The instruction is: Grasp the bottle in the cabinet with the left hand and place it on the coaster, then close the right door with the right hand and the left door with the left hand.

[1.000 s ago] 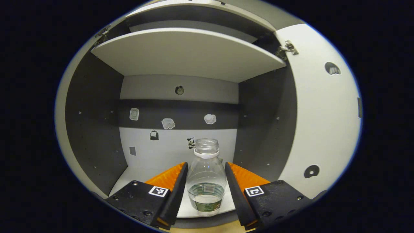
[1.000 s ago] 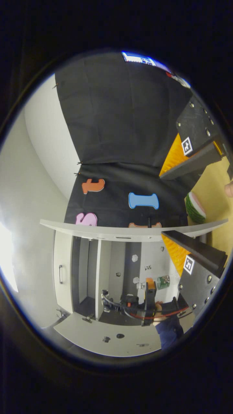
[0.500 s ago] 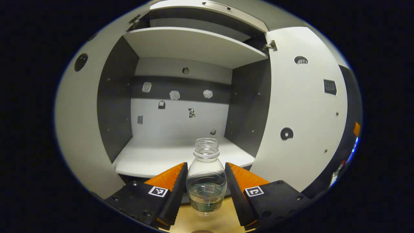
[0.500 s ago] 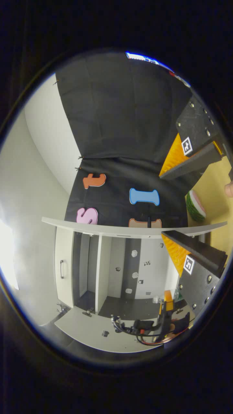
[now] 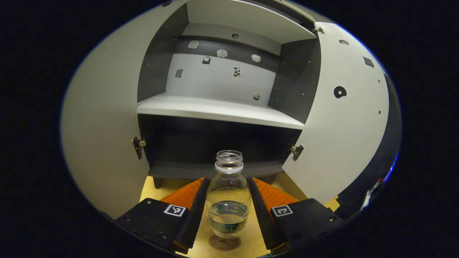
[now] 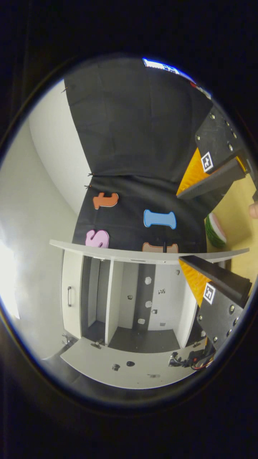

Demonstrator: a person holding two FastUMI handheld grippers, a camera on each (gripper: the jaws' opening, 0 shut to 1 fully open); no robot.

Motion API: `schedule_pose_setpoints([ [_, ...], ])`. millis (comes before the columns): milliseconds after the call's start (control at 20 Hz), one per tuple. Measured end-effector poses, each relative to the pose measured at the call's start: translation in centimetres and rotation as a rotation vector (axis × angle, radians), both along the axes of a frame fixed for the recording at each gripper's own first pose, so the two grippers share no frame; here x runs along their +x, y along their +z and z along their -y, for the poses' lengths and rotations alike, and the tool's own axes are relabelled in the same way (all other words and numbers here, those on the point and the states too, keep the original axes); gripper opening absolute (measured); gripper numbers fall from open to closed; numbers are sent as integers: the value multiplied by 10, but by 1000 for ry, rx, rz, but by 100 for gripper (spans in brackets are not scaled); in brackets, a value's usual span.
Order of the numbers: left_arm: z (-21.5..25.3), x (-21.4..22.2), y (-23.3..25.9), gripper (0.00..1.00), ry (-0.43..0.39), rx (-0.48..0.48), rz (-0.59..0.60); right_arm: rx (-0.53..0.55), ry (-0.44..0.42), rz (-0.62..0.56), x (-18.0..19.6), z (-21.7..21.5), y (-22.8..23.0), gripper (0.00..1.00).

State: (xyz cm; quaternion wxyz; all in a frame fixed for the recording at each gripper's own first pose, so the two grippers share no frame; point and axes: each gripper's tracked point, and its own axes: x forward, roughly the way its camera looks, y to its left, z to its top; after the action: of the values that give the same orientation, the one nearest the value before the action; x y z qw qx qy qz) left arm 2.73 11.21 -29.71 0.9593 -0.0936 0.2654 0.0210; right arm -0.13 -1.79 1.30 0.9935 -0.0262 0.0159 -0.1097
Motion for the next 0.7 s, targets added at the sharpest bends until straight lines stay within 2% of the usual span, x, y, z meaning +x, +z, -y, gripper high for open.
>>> schedule_pose_setpoints([
  [350, 11, -20, -62, 72, -66, 16, -58, -20, -24, -6, -2, 13, 0, 96],
  [500, 15, -28, -80, 73, -64, 2, -94, -25, -35, -10, -2, 17, 0, 96],
  [550, 15, -29, -82, 73, -60, -5, -93, -26, -37, -10, -1, 18, 0, 93],
  [600, 16, -31, -82, 75, -55, -10, -90, -28, -38, -10, -2, 20, 0, 96],
  [700, 16, -32, -79, 73, -44, -13, -58, -32, -38, -13, -2, 20, -2, 96],
])
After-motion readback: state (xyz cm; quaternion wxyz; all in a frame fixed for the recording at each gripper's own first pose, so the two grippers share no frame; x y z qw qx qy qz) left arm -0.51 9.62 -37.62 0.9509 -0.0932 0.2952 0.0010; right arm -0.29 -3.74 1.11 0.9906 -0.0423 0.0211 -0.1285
